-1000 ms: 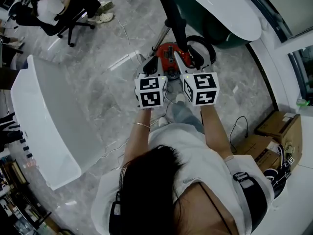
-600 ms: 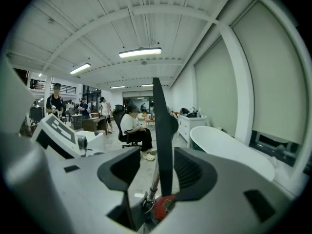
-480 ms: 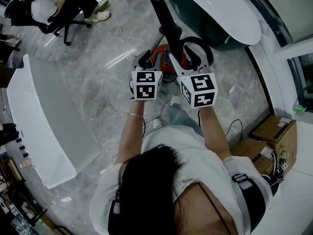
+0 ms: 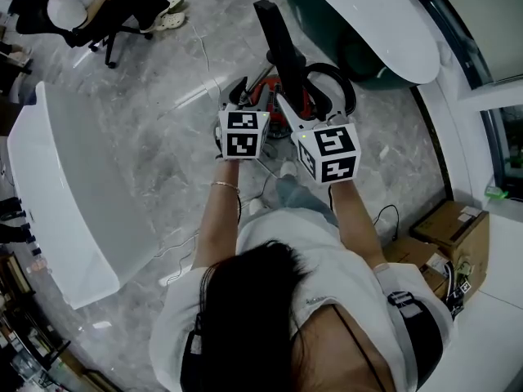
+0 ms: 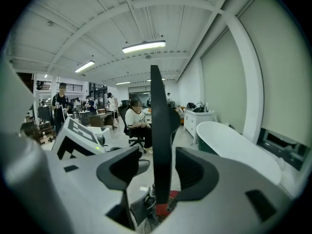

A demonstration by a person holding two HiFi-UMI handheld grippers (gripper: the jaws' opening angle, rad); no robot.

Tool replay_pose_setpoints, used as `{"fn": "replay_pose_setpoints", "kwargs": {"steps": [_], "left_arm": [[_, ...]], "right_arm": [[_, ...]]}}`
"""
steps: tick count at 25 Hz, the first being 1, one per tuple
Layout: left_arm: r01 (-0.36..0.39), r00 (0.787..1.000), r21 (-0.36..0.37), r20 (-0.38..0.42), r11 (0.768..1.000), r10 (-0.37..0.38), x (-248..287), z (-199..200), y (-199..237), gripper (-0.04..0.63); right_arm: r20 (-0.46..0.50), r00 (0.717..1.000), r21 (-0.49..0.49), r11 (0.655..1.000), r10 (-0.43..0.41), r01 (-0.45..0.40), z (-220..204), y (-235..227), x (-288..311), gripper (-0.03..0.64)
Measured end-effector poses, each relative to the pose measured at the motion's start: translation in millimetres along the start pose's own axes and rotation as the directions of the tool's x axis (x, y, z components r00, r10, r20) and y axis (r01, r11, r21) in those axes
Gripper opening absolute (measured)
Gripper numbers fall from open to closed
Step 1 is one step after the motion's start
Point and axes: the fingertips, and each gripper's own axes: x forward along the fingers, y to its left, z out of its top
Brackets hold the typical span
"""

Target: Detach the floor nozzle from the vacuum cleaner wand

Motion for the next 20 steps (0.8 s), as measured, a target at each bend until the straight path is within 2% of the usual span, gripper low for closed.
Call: {"fn": "replay_pose_setpoints", "kwargs": {"steps": [6,12,18,20], "left_arm": [[-0.013,1.0,0.001,-0.014,1.0,0.013,3.7,-4.0,10.6,0.161],[-0.001,0.999,0.015,-0.033,1.0,0.002,13.2,-7.8,8.8,0.161],[0.004,0.999,0.004,-0.044,1.0,-0.004,19.3,-12.7,11.3,0.161],[0.009,0.999,0.004,-0.047,1.0,-0.009,20.8,-14.3,11.5,0.161]], "right_arm": [[-0.036,0.999,-0.001,1.0,0.014,-0.014,-6.7,1.6,18.6,0.236],[-0.058,0.998,-0.006,0.999,-0.038,0.038,-9.5,-15.3,27.5,0.236],[-0.078,0.996,-0.026,0.998,-0.053,0.051,-10.9,-15.7,37.9,0.233],[-0.078,0.995,-0.022,0.997,-0.07,0.068,-10.8,-17.6,38.8,0.174]]}}
